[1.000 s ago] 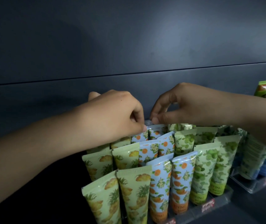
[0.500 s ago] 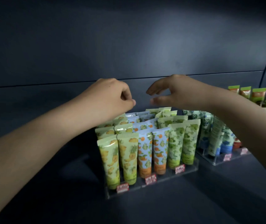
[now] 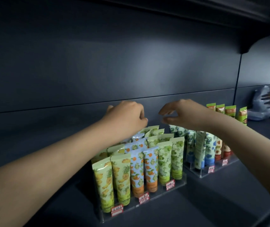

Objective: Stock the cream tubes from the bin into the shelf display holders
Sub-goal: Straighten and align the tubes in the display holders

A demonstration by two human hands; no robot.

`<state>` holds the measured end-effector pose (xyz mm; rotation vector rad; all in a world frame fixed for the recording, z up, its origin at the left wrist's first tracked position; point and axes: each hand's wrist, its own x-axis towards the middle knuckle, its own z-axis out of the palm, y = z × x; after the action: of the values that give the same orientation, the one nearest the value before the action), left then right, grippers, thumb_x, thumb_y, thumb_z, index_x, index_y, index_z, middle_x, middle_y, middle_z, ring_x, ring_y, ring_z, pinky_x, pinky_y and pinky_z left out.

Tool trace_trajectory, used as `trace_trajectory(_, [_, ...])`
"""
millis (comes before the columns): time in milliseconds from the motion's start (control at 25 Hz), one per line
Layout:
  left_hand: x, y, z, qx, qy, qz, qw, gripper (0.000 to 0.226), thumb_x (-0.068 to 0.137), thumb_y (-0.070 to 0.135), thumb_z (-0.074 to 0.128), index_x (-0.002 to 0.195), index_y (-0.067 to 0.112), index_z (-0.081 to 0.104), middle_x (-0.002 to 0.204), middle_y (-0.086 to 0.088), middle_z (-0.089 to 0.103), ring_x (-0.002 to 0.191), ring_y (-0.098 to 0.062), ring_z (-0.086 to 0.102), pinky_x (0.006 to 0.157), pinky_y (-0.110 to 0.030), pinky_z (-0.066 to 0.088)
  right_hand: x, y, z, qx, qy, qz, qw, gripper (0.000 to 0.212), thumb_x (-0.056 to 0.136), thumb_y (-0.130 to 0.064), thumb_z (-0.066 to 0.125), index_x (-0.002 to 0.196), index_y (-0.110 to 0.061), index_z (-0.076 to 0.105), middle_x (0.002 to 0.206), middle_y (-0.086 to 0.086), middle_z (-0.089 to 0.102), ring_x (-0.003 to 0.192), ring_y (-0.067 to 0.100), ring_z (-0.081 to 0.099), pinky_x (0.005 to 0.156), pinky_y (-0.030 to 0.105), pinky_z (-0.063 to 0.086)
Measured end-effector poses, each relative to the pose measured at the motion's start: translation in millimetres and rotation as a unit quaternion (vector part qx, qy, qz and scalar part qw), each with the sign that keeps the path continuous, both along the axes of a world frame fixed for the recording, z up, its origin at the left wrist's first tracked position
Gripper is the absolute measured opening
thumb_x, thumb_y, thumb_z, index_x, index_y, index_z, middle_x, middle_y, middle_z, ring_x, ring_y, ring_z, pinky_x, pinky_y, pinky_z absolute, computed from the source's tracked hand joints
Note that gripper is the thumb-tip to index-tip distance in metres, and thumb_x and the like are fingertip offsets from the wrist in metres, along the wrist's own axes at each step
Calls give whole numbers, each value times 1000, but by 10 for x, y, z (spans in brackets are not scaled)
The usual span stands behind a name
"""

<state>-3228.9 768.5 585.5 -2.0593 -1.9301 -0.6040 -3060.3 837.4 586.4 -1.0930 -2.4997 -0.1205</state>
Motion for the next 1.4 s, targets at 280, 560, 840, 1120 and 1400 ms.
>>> trace_trajectory(280, [49,363,-81,-59,55,-1,997,18,88,40,51,88,27,63,93,13,59,101,-13,53,89,-36,39,67,401,-144,-13,-39,42,998,28,88,-29,61,114,-19,65,114,-6,67,102,8,60,78,12,38])
trace_trajectory(560, [91,525,-151,-85,70,13,994,19,86,47,54,83,31,65,83,16,57,94,-7,52,83,-33,30,-54,588,-183,-54,-41,132,989,17,84,-30,67,98,-23,72,87,-13,69,66,-12,55,64,-1,37])
trace_trajectory(840, [47,529,-177,-110,25,4,994,19,81,45,60,78,29,67,71,16,59,77,0,51,82,-31,35,-84,655,-243,-100,-16,170,980,9,81,-29,71,87,-24,74,70,-19,66,67,-11,57,62,2,37])
trace_trajectory(1120, [9,531,-191,-114,-5,-36,993,13,80,35,62,67,34,64,64,22,59,69,4,52,81,-33,41,-57,618,-218,-102,-13,179,978,5,78,-27,73,82,-25,75,61,-23,61,64,-14,56,62,2,38])
trace_trajectory(1400, [26,523,-189,-124,10,-32,992,7,82,36,62,76,34,66,73,19,62,75,4,54,88,-38,44,-29,612,-235,-95,-20,168,981,12,79,-32,71,88,-26,73,70,-21,64,79,-6,60,63,1,39])
